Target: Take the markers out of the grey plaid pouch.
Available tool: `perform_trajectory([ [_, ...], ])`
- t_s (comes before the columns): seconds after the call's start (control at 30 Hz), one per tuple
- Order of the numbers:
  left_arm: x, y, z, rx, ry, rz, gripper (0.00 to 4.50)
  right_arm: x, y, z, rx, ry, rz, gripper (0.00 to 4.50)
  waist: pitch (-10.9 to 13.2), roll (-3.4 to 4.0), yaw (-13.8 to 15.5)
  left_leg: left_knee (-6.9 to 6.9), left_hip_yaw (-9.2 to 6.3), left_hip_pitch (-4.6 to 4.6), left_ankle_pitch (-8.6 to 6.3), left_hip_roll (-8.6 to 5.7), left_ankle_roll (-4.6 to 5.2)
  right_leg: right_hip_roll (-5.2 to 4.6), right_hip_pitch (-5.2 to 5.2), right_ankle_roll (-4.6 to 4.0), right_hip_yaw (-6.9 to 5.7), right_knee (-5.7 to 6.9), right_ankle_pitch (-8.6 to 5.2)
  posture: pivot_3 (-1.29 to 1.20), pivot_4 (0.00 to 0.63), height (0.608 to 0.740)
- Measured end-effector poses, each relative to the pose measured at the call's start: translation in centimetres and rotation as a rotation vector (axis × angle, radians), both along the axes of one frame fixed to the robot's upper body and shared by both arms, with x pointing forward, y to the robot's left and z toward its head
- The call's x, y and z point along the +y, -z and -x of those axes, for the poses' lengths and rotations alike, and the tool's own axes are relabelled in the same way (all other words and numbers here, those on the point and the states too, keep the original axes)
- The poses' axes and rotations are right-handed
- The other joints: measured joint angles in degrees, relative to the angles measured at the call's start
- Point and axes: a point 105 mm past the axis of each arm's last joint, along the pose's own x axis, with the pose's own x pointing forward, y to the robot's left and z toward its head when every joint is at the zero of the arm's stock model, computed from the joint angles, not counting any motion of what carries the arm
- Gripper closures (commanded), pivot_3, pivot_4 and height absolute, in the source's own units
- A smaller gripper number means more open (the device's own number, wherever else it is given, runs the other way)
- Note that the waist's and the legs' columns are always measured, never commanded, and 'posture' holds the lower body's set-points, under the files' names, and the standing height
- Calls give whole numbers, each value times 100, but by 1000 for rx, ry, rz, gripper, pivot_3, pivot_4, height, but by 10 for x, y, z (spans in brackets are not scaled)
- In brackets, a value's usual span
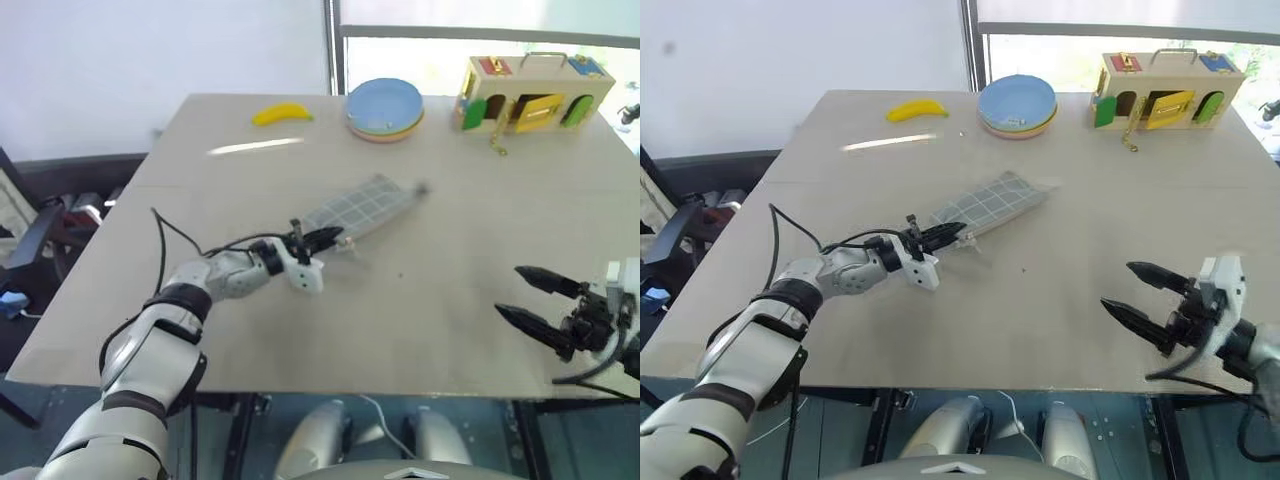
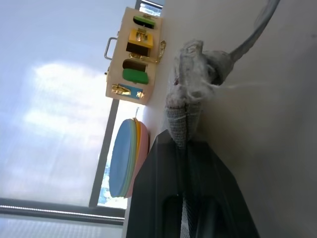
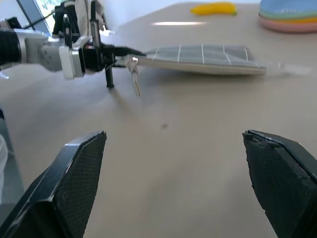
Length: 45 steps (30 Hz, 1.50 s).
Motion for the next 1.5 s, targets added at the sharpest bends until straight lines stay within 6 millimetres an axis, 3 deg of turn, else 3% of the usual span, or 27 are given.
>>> perform_trajectory([
  [0.13,-21,-4,4,38,42,87,4436,40,-8,-16,-37,-38,-19,0,9,-16,-22,-1,-2,-37,13,-1,-23,-1,-33,-2,3,-2,1,0,150,740],
  [0.27,-32,-8,8,43,62,124,4436,71,-5,-31,-20,-63,44,0,7,-25,-133,5,8,-109,13,-5,-22,-4,-102,-2,9,-5,1,0,150,740],
  [0.37,-49,-7,14,54,91,152,4436,94,-7,-44,-9,-78,70,0,8,-27,-163,4,5,-114,14,-5,-22,-3,-107,-2,7,-5,1,0,150,740],
  [0.47,-50,-6,14,57,84,155,4436,100,-3,-51,19,-79,112,0,8,-28,-169,4,10,-109,13,-4,-22,-1,-105,-2,9,-4,1,0,150,740],
  [0.63,-58,-5,17,61,99,158,4436,106,27,-65,153,-59,255,0,7,-30,-168,6,8,-108,14,-5,-22,-1,-105,-2,6,0,1,0,150,740],
  [0.73,-60,-6,18,57,107,152,4436,106,30,-70,170,-43,273,0,7,-30,-174,5,10,-109,13,-5,-22,-1,-106,-2,9,-3,1,0,150,740],
  [0.83,-63,-6,20,56,118,148,4500,111,26,-75,169,-42,261,910,7,-30,-207,5,9,-110,14,-5,-22,-1,-106,-2,8,-2,1,0,150,740],
  [1.07,-63,-4,23,45,132,129,4500,111,26,-73,206,-56,258,4229,7,-30,-278,5,8,-109,14,-5,-22,-1,-106,-2,8,0,1,0,150,740],
  [1.23,-66,-4,25,20,164,87,4500,107,22,-70,200,-62,277,4373,6,-30,-268,6,7,-109,14,-6,-22,-2,-105,-2,6,0,1,0,150,740],
  [1.5,-70,-3,28,68,197,67,4500,44,27,-83,212,153,313,4373,4,-31,-273,6,10,-108,13,-6,-21,-4,-105,-2,9,0,1,0,150,740],
])
